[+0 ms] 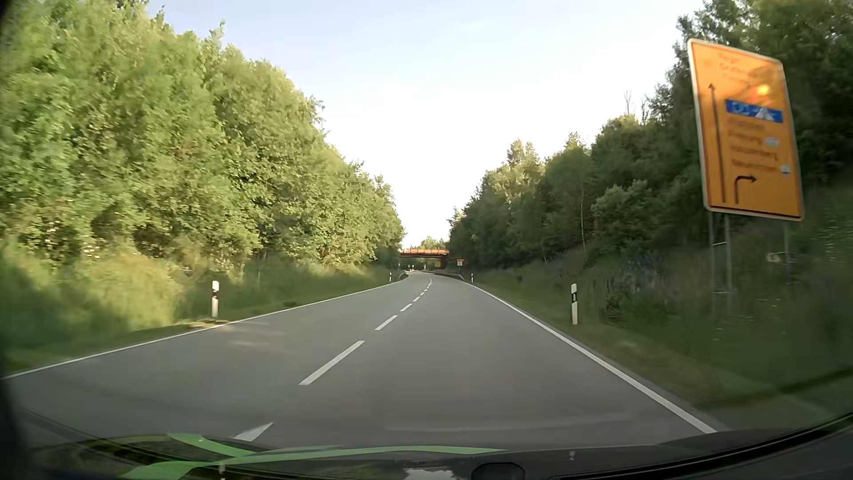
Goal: Follow the waypoints while adhering to traffic rules and regulations
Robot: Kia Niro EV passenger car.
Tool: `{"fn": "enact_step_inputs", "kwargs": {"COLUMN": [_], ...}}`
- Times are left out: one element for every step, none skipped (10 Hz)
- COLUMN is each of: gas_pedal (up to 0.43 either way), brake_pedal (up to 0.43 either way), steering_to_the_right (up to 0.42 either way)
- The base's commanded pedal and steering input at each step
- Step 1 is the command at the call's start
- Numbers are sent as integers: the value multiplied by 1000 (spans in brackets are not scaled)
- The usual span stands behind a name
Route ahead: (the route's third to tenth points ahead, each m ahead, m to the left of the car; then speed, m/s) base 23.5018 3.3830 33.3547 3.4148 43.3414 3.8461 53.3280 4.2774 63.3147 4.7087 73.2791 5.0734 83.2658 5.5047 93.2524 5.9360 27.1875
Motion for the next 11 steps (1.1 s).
{"fn": "enact_step_inputs", "kwargs": {"gas_pedal": [0, 0, 0, 0, 0, 0, 0, 0, 0, 0, 0], "brake_pedal": [165, 159, 152, 152, 152, 152, 152, 152, 152, 152, 152], "steering_to_the_right": [-7, -8, -7, -8, -8, -6, -5, -4, -4, -4, -4]}}
